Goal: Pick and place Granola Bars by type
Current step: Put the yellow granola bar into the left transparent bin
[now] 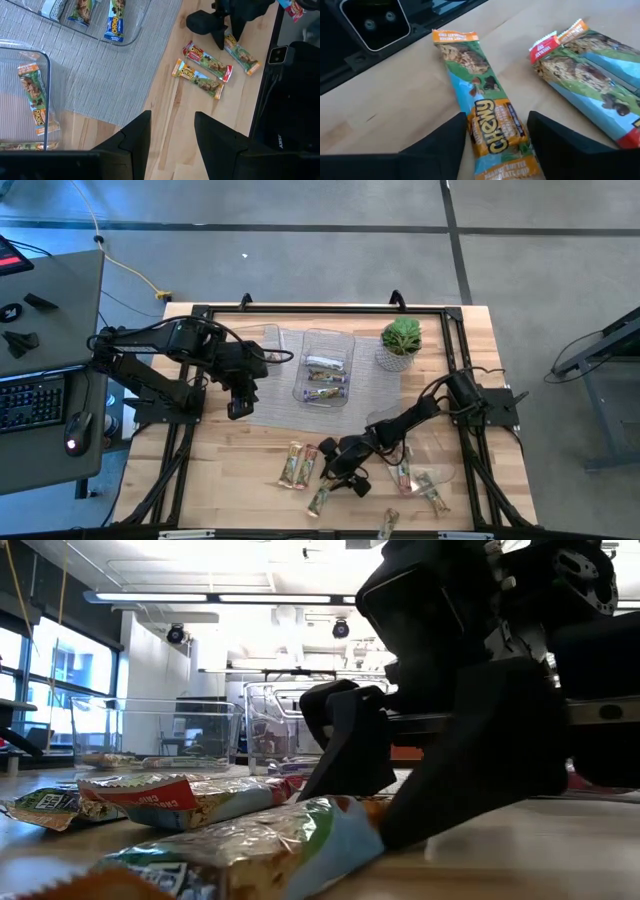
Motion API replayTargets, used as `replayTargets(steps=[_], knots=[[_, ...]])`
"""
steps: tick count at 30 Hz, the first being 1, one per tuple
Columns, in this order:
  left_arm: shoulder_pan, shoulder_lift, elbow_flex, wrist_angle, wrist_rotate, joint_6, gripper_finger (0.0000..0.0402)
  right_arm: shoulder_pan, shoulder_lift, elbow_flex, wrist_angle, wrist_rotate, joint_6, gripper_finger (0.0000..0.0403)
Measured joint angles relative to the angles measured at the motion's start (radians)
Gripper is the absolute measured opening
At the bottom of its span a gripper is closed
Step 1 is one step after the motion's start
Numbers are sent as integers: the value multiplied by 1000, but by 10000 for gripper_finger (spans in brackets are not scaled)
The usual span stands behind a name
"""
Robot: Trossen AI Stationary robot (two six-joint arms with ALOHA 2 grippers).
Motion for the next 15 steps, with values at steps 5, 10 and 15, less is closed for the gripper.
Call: replayTargets(steps=[5, 10, 15], knots=[[0, 0, 0, 0, 0, 0, 147, -1, -2, 0, 1, 5, 0, 159], [0, 0, 0, 0, 0, 0, 147, -1, -3, 0, 1, 0, 0, 122], [0, 0, 0, -2, 0, 0, 147, -1, -38, -1, -33, 0, 0, 117]])
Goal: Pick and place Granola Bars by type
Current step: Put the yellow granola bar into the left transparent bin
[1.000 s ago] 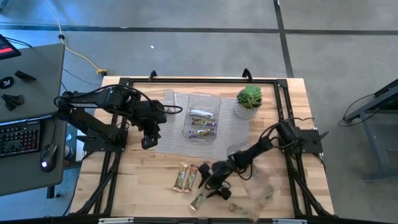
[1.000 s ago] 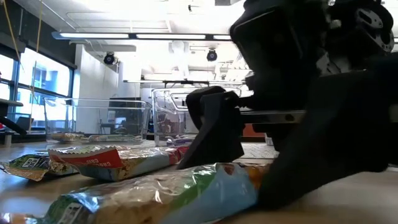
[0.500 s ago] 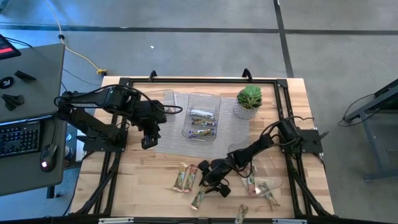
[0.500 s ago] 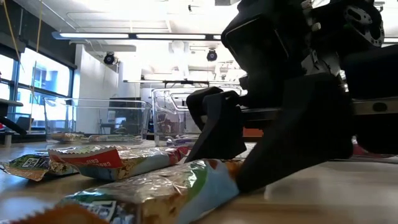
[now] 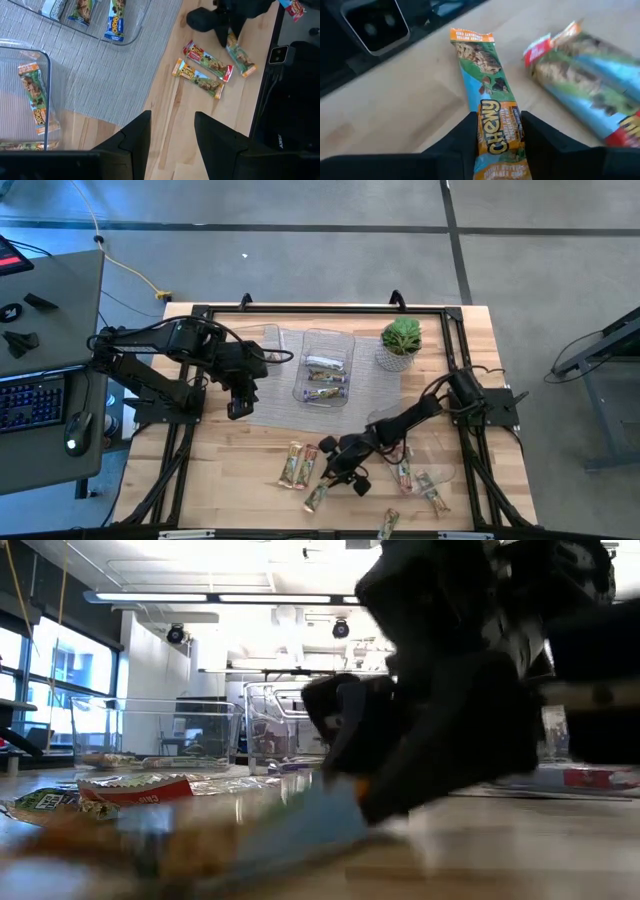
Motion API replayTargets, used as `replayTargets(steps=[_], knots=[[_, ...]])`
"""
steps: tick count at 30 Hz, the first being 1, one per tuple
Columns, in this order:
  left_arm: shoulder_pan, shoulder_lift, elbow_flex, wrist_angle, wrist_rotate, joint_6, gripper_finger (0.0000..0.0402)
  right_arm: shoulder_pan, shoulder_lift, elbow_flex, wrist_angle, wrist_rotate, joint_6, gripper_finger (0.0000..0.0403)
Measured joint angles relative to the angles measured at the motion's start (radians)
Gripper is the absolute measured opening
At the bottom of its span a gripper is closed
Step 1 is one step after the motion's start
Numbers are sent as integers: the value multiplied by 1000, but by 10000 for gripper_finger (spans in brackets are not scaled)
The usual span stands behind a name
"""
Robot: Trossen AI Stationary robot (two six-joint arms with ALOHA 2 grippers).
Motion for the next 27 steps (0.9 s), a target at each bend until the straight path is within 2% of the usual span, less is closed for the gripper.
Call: replayTargets(steps=[3, 10, 14, 17, 19, 22, 24, 27], knots=[[0, 0, 0, -1, 0, 0, 147, 0, -86, 0, -69, 36, -2, 115], [0, 0, 0, -5, 0, 5, 147, -17, -316, 1, -254, 271, -159, 114], [0, -7, 0, -5, 0, 8, 147, -74, -396, 1, -204, 437, -257, 114], [0, -34, 2, -5, -31, 8, 147, -150, -408, 1, -32, 540, -284, 114], [0, -62, 2, -5, -77, 8, 147, -218, -404, 1, 94, 554, -255, 114], [0, -115, 2, -3, -155, 8, 147, -329, -376, 13, 225, 487, -134, 114], [0, -156, 2, 1, -223, 8, 147, -390, -345, 65, 194, 446, -81, 114], [0, -212, 2, 2, -340, 8, 147, -437, -286, 208, 53, 440, -47, 114]])
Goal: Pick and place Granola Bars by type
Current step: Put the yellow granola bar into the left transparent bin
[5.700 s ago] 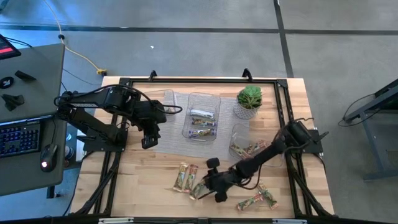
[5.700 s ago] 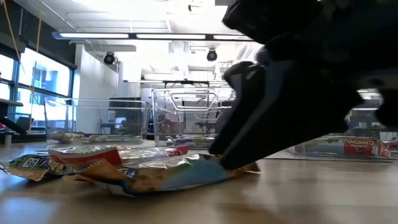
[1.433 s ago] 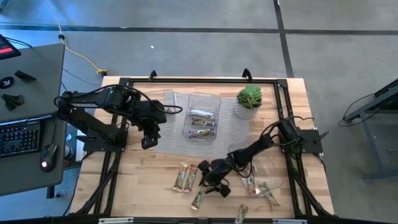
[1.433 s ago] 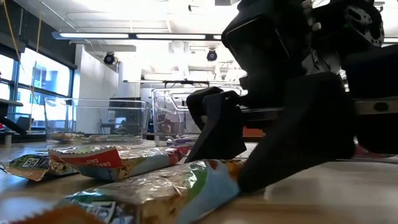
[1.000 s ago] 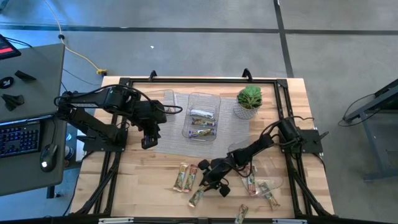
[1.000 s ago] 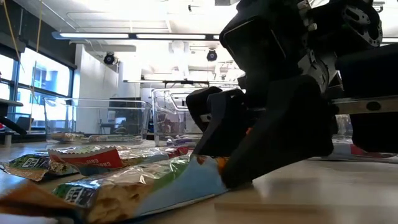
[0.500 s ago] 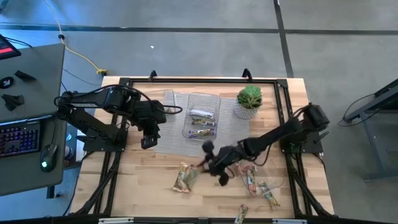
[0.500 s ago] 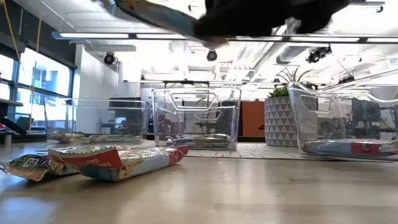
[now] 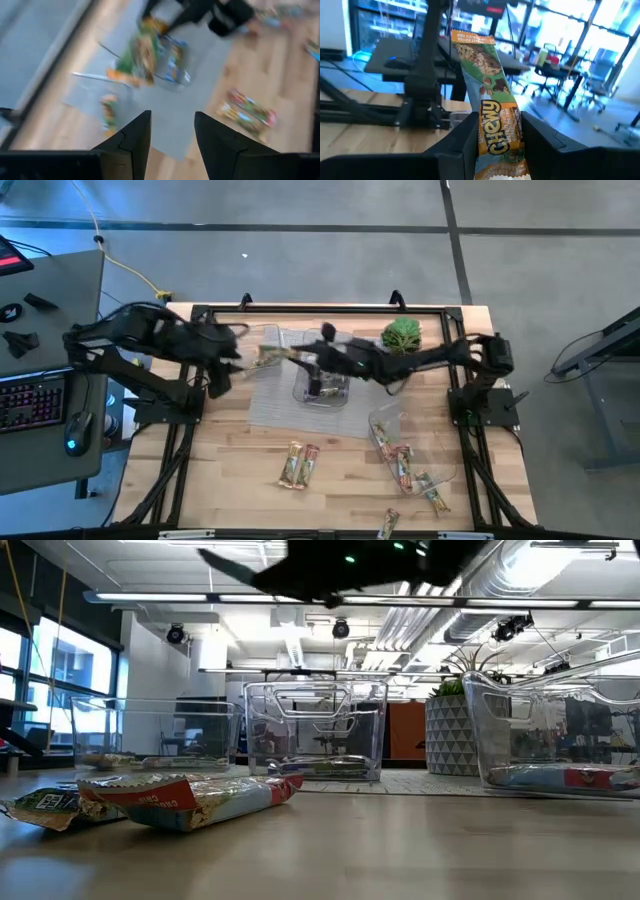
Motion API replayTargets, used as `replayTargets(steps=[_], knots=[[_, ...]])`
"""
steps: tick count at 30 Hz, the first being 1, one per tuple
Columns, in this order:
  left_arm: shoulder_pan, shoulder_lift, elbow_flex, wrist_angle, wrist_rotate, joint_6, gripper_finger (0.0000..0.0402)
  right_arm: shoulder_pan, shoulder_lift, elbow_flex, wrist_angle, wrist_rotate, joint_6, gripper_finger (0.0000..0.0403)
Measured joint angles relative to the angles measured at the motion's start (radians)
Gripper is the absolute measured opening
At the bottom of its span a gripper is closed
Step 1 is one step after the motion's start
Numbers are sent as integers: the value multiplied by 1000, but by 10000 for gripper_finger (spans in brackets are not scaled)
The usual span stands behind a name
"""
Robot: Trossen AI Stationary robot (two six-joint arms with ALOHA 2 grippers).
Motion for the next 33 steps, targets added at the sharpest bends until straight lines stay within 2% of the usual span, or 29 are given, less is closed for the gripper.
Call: replayTargets(steps=[3, 7, 12, 18, 20, 24, 33], knots=[[0, -45, 0, 1, -75, -5, 147, -24, 76, 199, -276, 45, 2, 114], [0, -82, 0, 0, -92, -7, 147, -56, 219, 460, -626, 91, 2, 114], [0, -89, 0, -3, -91, -7, 147, -87, 407, 720, -808, 76, 2, 114], [0, -87, 0, -7, -66, -8, 147, -104, 578, 958, -973, 75, -36, 114], [0, -87, 0, -7, -63, -8, 147, -109, 608, 1004, -992, 62, -35, 114], [0, -88, 0, -8, -62, -8, 147, -114, 651, 1014, -1007, 29, -35, 115], [0, -88, 0, -27, -48, -8, 147, -114, 655, 1015, -1023, 49, -64, 115]])
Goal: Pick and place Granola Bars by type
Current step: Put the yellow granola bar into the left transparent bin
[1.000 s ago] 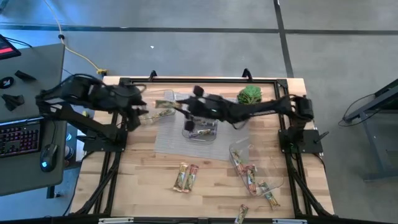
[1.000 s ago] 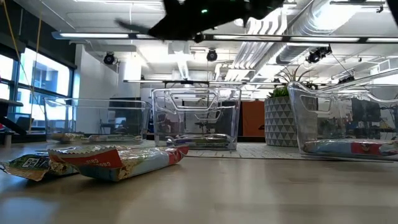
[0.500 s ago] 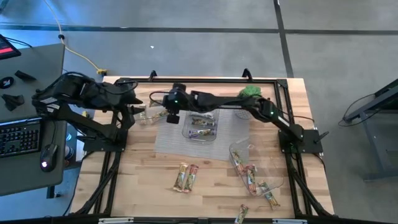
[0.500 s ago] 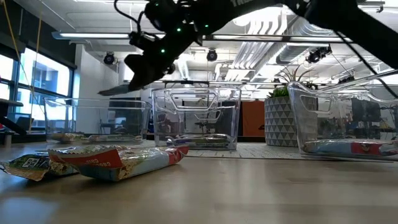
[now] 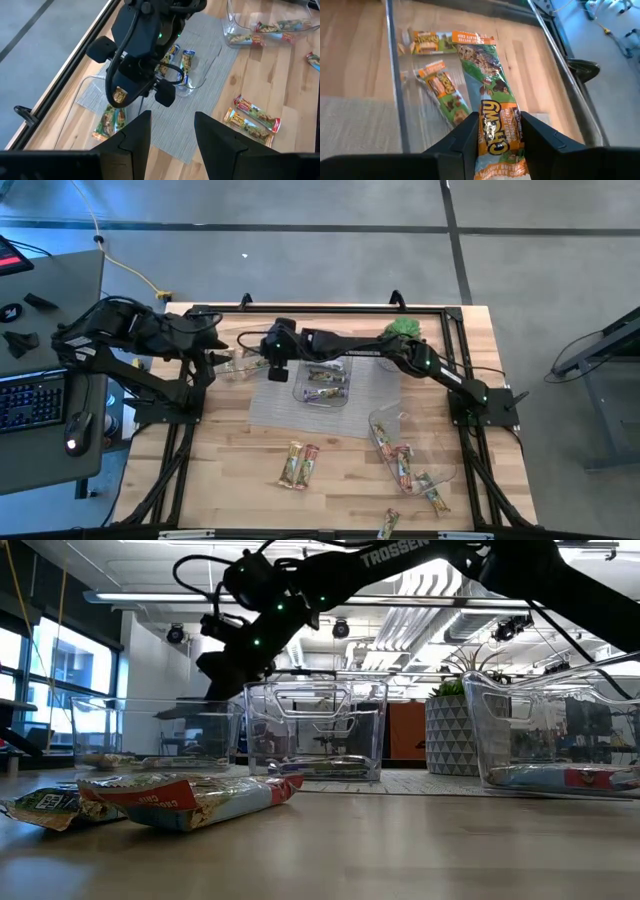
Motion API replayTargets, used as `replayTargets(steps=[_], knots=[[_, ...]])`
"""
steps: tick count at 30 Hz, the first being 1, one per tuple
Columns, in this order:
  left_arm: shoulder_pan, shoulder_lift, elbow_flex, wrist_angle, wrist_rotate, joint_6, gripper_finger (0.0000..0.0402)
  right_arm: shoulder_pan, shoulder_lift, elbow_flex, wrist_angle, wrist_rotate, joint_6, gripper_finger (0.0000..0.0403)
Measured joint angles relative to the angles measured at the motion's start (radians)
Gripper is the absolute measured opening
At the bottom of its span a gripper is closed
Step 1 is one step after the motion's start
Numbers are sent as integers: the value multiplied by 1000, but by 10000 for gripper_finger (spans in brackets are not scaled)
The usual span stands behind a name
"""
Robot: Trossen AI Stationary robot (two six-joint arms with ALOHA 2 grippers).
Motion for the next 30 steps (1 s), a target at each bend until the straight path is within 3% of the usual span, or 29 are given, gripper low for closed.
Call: replayTargets(steps=[10, 18, 23, 26, 30], knots=[[0, 0, 0, -2, 5, 0, 147, 0, 0, 0, 60, 11, -46, 115], [0, 0, 0, -2, 8, 0, 147, -3, 0, 0, 152, -88, 66, 115], [0, 0, 0, -2, 45, 0, 147, -5, 0, 0, 152, -69, 62, 115], [0, 0, -1, -2, 52, 0, 147, -10, 0, 0, 145, -121, 57, 114], [0, 0, -1, -2, 52, 0, 147, -14, 0, 0, 32, -119, 75, 114]])
